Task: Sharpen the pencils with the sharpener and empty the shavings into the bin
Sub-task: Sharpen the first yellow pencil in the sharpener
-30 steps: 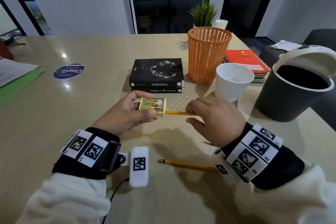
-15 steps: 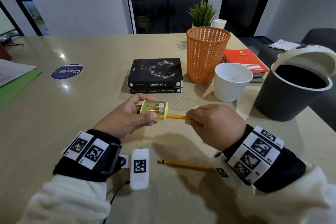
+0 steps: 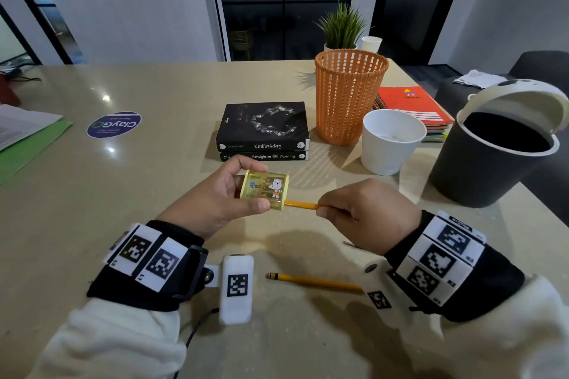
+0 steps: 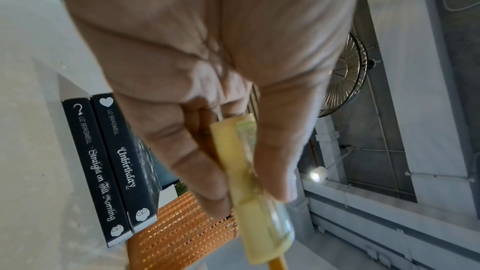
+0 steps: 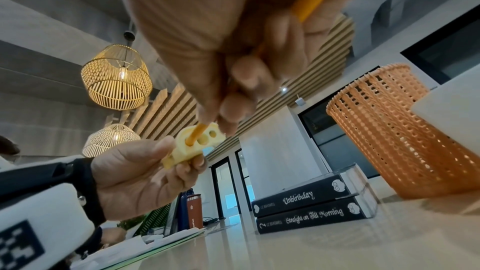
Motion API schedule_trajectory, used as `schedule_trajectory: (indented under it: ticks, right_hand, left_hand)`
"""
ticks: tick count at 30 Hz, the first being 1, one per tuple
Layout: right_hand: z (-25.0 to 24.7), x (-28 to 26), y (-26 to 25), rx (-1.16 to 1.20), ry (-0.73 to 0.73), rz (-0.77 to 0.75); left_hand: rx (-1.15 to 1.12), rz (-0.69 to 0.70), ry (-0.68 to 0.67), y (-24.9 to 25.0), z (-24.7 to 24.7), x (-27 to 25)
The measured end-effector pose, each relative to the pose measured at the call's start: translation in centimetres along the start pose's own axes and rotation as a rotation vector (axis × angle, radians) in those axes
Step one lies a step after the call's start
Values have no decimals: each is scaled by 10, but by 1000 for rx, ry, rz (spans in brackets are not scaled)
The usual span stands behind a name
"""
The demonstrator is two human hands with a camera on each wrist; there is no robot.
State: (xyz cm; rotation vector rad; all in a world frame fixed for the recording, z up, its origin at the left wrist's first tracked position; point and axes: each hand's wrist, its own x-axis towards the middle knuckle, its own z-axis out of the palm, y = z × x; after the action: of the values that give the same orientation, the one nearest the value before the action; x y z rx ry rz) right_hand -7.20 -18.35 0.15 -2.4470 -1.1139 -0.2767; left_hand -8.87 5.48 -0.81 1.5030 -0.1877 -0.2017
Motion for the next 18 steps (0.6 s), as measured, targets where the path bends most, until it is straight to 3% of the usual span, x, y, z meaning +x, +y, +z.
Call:
schedule_trajectory:
  ticks: [5, 10, 18]
  right_hand:
    - [0, 2, -1, -42, -24, 35]
    - [-7, 5, -7, -190, 117, 11]
    - [-19, 2, 2, -346, 204, -45]
  left_hand:
    - [-2, -30, 40, -3, 1, 2]
    - [-101, -46, 77, -1, 5, 4]
    - [-209, -52, 79, 4, 11, 6]
